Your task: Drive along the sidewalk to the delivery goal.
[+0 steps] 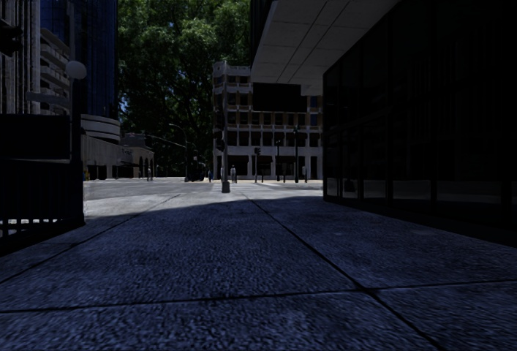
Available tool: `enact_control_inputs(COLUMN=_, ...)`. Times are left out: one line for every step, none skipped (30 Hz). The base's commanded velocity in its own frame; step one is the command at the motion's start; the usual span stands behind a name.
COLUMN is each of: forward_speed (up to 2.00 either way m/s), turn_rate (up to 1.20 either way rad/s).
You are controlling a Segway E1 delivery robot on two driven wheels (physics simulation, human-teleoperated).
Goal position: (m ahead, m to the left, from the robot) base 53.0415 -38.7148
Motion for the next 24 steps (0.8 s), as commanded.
enact_control_inputs(forward_speed=2.00, turn_rate=0.00)
enact_control_inputs(forward_speed=2.00, turn_rate=0.00)
enact_control_inputs(forward_speed=2.00, turn_rate=0.00)
enact_control_inputs(forward_speed=2.00, turn_rate=0.00)
enact_control_inputs(forward_speed=2.00, turn_rate=0.00)
enact_control_inputs(forward_speed=2.00, turn_rate=0.00)
enact_control_inputs(forward_speed=2.00, turn_rate=0.00)
enact_control_inputs(forward_speed=2.00, turn_rate=0.00)
enact_control_inputs(forward_speed=2.00, turn_rate=0.00)
enact_control_inputs(forward_speed=2.00, turn_rate=0.00)
enact_control_inputs(forward_speed=2.00, turn_rate=0.00)
enact_control_inputs(forward_speed=2.00, turn_rate=0.00)
enact_control_inputs(forward_speed=2.00, turn_rate=0.00)
enact_control_inputs(forward_speed=2.00, turn_rate=0.00)
enact_control_inputs(forward_speed=2.00, turn_rate=0.00)
enact_control_inputs(forward_speed=2.00, turn_rate=0.00)
enact_control_inputs(forward_speed=2.00, turn_rate=0.00)
enact_control_inputs(forward_speed=2.00, turn_rate=0.00)
enact_control_inputs(forward_speed=2.00, turn_rate=0.00)
enact_control_inputs(forward_speed=2.00, turn_rate=0.00)
enact_control_inputs(forward_speed=2.00, turn_rate=0.00)
enact_control_inputs(forward_speed=2.00, turn_rate=0.00)
enact_control_inputs(forward_speed=2.00, turn_rate=0.00)
enact_control_inputs(forward_speed=2.00, turn_rate=0.00)
